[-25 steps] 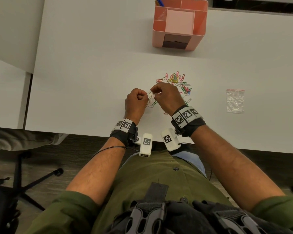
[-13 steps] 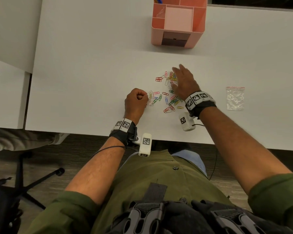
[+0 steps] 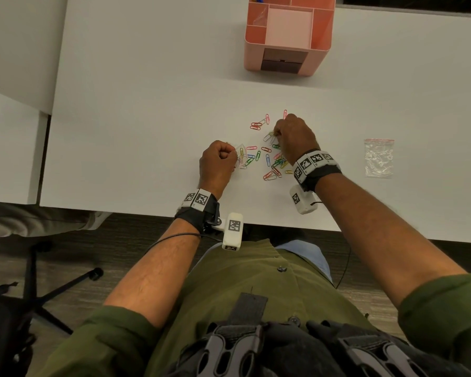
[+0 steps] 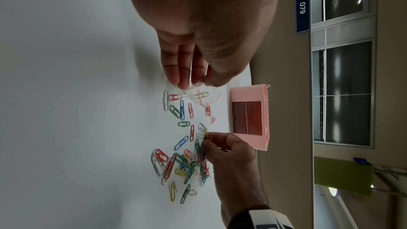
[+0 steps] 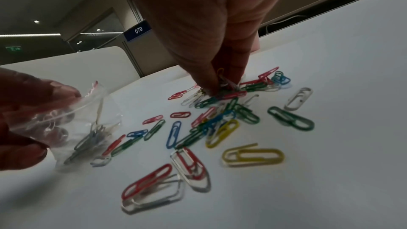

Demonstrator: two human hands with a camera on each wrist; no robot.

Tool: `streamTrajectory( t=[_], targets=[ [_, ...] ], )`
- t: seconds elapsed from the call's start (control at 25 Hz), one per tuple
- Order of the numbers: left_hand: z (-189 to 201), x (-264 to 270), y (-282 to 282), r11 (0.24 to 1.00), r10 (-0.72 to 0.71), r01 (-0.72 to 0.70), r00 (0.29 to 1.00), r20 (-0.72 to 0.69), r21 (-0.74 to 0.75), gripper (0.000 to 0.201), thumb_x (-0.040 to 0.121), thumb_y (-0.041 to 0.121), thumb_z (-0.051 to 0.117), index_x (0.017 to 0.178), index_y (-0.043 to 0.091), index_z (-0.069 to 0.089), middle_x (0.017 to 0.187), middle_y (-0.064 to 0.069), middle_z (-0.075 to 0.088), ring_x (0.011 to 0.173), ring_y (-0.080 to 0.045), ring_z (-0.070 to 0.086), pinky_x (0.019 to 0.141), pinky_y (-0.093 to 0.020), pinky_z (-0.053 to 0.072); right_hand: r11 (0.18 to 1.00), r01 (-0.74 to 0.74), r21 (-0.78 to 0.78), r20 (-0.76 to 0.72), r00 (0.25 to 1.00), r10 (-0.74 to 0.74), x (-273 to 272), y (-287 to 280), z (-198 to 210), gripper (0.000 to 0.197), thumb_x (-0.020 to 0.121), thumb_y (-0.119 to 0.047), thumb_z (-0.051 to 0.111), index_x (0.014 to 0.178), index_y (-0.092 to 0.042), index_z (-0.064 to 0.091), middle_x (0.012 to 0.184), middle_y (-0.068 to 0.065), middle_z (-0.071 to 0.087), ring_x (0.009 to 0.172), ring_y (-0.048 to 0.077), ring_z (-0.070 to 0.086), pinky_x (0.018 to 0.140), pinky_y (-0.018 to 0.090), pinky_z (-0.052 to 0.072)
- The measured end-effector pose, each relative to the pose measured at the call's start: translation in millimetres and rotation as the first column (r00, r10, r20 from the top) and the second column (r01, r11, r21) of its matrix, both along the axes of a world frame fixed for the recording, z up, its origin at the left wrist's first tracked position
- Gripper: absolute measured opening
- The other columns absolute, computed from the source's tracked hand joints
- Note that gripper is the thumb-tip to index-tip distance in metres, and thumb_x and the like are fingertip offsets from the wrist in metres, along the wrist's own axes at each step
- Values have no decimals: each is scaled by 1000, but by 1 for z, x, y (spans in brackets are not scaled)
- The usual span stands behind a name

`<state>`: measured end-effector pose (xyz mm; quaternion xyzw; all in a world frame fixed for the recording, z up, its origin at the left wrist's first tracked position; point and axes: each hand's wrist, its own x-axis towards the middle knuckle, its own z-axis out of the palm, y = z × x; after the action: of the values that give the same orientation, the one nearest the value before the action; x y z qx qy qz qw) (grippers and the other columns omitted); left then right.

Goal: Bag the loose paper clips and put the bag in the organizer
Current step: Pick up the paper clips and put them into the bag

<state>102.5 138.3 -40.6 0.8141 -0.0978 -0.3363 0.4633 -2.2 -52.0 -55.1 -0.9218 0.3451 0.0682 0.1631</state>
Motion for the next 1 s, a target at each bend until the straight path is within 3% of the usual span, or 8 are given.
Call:
streamTrajectory(
  t=[0.28, 0.48, 0.56, 0.68, 0.84, 0.92, 1.0],
  targets=[
    [0, 2, 0, 1000, 1, -1, 1000, -6, 1, 17, 94, 14, 64, 83, 27, 63, 82, 3, 74, 78, -17, 75, 76, -48, 65, 969, 164, 186, 129, 974, -189, -6, -2, 15, 10, 89, -18, 66, 99, -18, 68, 101, 2, 71, 93, 21, 65, 82, 36, 56],
    [0, 4, -1, 1000, 1, -1, 1000, -4, -5, 16, 94, 14, 65, 83, 26, 64, 81, 3, 73, 75, -16, 74, 77, -49, 64, 854, 269, 446, 232, 886, -401, -13, 2, 23, 14, 86, -17, 71, 100, -17, 75, 98, -1, 75, 89, 11, 67, 83, 22, 54],
    [-1, 4, -2, 1000, 2, -2, 1000, -4, -10, 17, 94, 14, 65, 83, 26, 63, 81, 2, 74, 74, -17, 73, 77, -49, 64, 763, 294, 576, 248, 827, -506, -14, 8, 28, 15, 85, -12, 71, 99, -13, 76, 96, 3, 75, 86, 13, 69, 81, 22, 56],
    [-1, 3, -2, 1000, -5, 5, 1000, -8, -7, 16, 94, 14, 65, 83, 26, 63, 82, 1, 74, 76, -18, 74, 76, -49, 64, 570, 269, 777, 221, 730, -646, -11, 20, 39, 14, 84, -4, 69, 96, -9, 74, 87, 8, 73, 79, 19, 70, 79, 34, 62],
    [-2, 1, -3, 1000, -12, 12, 1000, 4, -5, 16, 92, 14, 66, 83, 27, 64, 82, 0, 74, 77, -21, 75, 76, -50, 64, 339, 152, 929, 146, 690, -709, 1, 41, 57, 10, 88, 2, 68, 92, -6, 68, 87, 6, 69, 81, 19, 68, 83, 33, 61],
    [-1, 1, -3, 1000, -6, 6, 1000, 6, -16, 15, 91, 13, 66, 84, 26, 65, 79, -1, 73, 72, -19, 72, 76, -50, 64, 329, 113, 938, 161, 697, -699, 8, 53, 59, 11, 87, 3, 67, 89, -8, 67, 85, 5, 68, 81, 20, 67, 83, 33, 61],
    [-1, 0, -3, 1000, -4, 5, 1000, 7, -25, 13, 90, 13, 65, 84, 25, 66, 76, -1, 72, 68, -18, 69, 76, -50, 63, 427, 116, 897, 217, 725, -654, 14, 63, 55, 10, 85, 2, 67, 88, -8, 69, 84, 6, 69, 79, 19, 66, 83, 38, 61]
  ],
)
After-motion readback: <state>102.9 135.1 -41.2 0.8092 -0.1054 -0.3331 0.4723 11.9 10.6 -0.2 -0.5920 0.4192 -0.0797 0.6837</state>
